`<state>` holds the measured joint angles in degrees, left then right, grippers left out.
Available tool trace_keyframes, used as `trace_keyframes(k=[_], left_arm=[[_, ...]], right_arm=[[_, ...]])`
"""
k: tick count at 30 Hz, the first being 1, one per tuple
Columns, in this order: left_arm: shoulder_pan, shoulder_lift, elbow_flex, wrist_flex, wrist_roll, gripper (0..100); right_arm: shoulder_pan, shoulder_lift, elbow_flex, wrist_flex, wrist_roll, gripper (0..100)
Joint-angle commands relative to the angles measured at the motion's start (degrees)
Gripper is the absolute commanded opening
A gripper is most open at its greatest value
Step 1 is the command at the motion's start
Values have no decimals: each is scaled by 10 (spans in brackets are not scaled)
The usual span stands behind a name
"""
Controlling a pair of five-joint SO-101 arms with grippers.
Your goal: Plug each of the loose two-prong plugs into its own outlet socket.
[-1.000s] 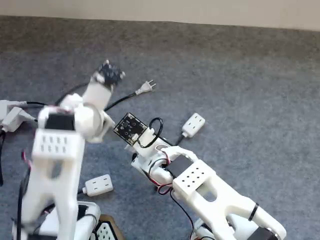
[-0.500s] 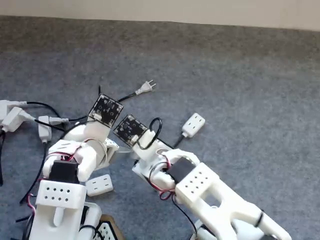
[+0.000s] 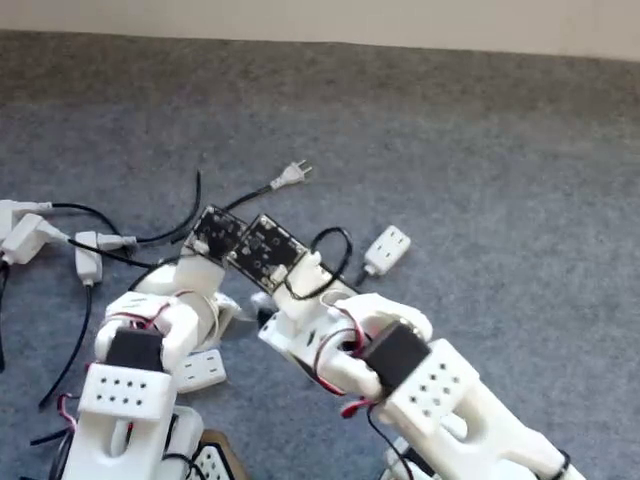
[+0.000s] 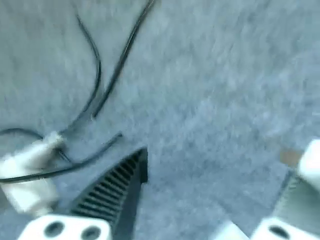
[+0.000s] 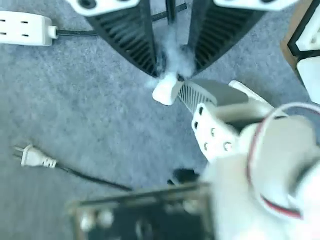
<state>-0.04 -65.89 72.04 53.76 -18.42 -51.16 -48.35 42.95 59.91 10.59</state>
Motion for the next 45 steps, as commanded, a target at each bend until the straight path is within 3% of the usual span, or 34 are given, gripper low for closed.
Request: trace_keyframes(k=[1, 7, 12, 18, 26, 31, 36, 45], left_arm=[[-62, -3, -37, -6, -27, 407], [-198, 2, -110, -4, -51, 407], [-308, 43, -167, -6, -107, 407], [-460, 249, -287, -40, -137, 407], [-605, 590, -548, -47, -137, 407], [-663, 788, -693, -103, -136, 407], [-674, 933, -808, -105, -135, 407], [-684, 989, -865, -105, -135, 407]], right_arm=[[7, 42, -33, 3, -1, 5], [13, 108, -52, 7, -1, 5], [13, 208, -182, 93, -15, 5], [-11, 360, -374, 195, -62, 5], [-89, 454, -441, 210, -111, 5], [-104, 463, -481, 264, -126, 5], [-106, 464, -484, 267, -149, 5], [-155, 521, -483, 238, -206, 5]])
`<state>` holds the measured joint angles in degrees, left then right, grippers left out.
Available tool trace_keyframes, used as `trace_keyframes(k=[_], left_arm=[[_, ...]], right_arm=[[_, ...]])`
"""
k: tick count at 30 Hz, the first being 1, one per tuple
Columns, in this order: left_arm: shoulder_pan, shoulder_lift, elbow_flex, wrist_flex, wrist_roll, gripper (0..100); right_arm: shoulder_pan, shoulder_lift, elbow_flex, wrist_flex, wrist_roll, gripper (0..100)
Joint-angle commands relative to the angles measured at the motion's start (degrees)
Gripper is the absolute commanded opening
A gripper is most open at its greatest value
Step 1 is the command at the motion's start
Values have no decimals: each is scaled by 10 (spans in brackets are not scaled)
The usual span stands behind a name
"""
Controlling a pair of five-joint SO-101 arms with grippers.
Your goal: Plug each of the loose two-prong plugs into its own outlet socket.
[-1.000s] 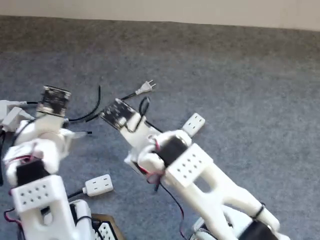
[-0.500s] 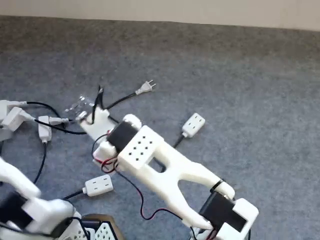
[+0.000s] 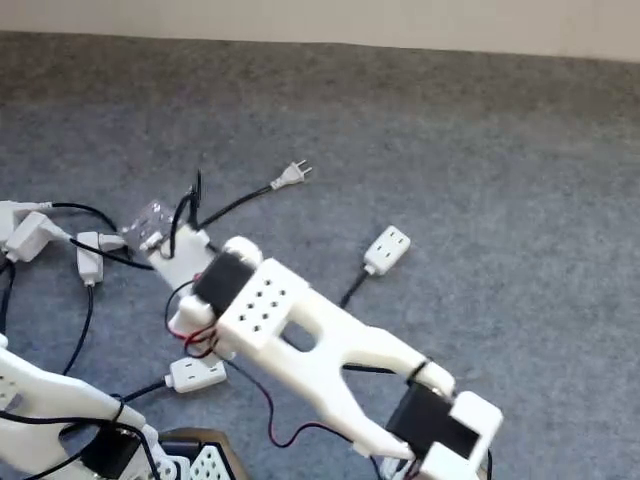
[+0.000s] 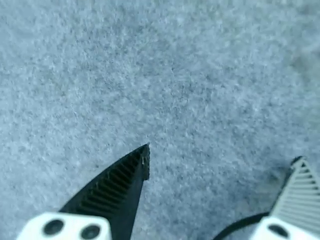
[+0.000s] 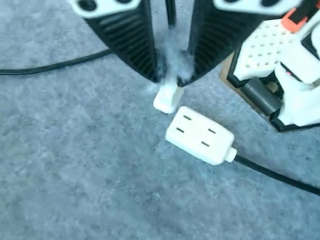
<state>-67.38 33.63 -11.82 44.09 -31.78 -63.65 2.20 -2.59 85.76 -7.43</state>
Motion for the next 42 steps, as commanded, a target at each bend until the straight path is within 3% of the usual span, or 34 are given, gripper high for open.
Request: trace_keyframes(k=[1, 26, 42], left_arm=[[-13, -7, -27, -8, -1, 407], [-38, -7, -30, -11, -3, 407], [-41, -7, -30, -11, -3, 407]], right_arm=[[-35, 23, -28, -23, -29, 5], [-29, 35, 33, -93, -47, 5], [-17, 34, 23, -48, -45, 5]])
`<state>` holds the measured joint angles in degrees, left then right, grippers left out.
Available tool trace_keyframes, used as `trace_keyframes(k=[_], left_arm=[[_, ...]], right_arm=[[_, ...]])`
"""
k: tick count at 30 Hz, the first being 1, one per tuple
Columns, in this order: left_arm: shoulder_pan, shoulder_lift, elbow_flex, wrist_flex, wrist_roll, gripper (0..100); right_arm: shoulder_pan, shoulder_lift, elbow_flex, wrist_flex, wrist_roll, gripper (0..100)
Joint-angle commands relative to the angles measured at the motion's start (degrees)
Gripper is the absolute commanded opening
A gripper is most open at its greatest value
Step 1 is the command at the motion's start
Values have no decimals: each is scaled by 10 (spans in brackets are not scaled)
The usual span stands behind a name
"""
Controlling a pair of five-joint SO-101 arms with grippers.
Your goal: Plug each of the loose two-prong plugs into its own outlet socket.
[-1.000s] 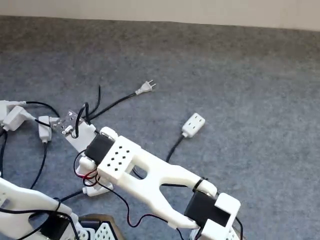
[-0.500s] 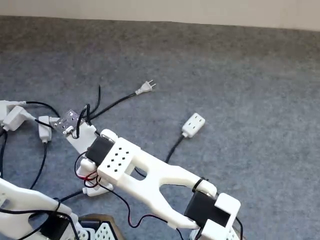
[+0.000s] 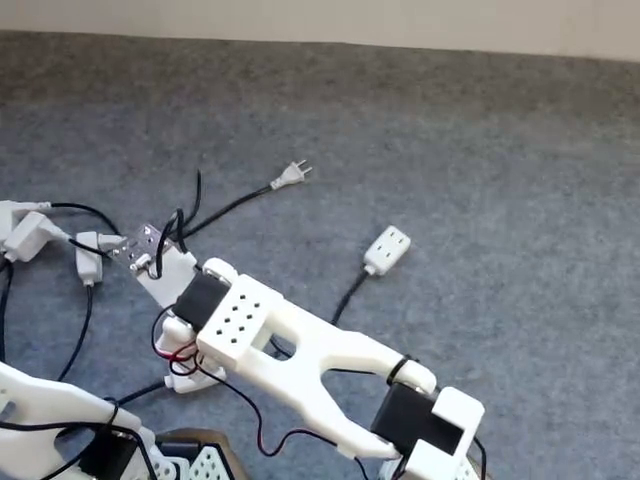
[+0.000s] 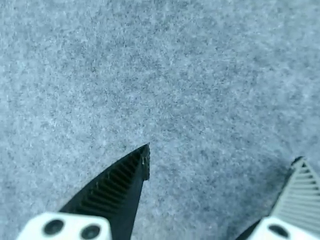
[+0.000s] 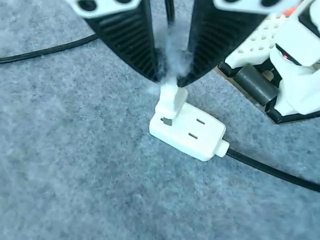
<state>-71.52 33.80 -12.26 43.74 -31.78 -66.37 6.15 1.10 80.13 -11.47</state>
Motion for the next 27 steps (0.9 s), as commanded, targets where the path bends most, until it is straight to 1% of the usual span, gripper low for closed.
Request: trace_keyframes(k=[1, 7, 13, 21, 27], left_arm=[[0, -9, -26, -8, -3, 407], [0, -9, -26, -8, -3, 407], [1, -7, -26, -8, -3, 407], [1, -7, -26, -8, -3, 407], [1, -6, -26, -8, -3, 407]], right_arm=[[10, -6, -14, 8, -4, 5], [9, -9, -40, 33, -2, 5], [10, -5, -117, 102, 18, 5], [10, -3, -128, 110, 19, 5], [8, 72, -134, 115, 15, 5]])
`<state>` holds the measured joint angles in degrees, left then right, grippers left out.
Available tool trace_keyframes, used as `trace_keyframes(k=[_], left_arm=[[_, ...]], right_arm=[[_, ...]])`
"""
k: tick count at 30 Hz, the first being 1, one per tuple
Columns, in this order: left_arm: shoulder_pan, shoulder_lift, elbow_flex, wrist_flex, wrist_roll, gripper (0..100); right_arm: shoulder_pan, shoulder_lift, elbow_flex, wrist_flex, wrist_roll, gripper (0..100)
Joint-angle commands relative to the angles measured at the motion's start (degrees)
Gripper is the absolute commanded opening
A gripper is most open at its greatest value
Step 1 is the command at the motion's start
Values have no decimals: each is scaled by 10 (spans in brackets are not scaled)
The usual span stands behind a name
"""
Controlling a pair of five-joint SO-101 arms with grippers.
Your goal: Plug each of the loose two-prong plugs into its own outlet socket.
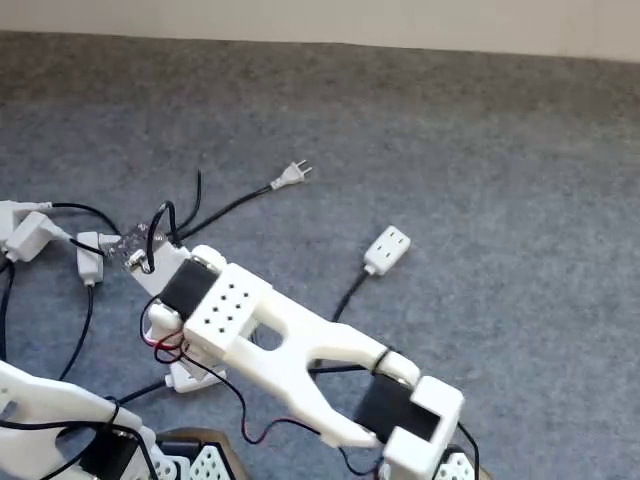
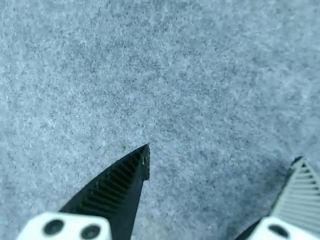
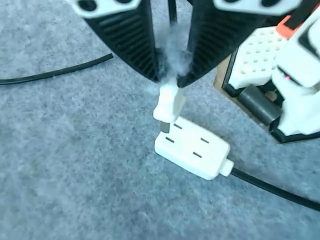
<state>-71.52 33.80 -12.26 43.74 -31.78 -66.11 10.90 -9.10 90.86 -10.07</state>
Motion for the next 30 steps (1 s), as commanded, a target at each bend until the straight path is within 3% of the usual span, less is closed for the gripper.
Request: trace_keyframes(k=[1, 9, 16, 30], left_arm=[[1, -6, -26, -8, -3, 407], [1, -5, -25, -8, -3, 407], [1, -5, -22, -8, -3, 407], [-1, -5, -24, -8, -2, 407]], right_arm=[[6, 29, -32, 7, 1, 5], [-2, 28, -38, 8, -1, 5], [-4, 27, -136, 67, 2, 5], [-40, 27, -85, 39, 0, 5]])
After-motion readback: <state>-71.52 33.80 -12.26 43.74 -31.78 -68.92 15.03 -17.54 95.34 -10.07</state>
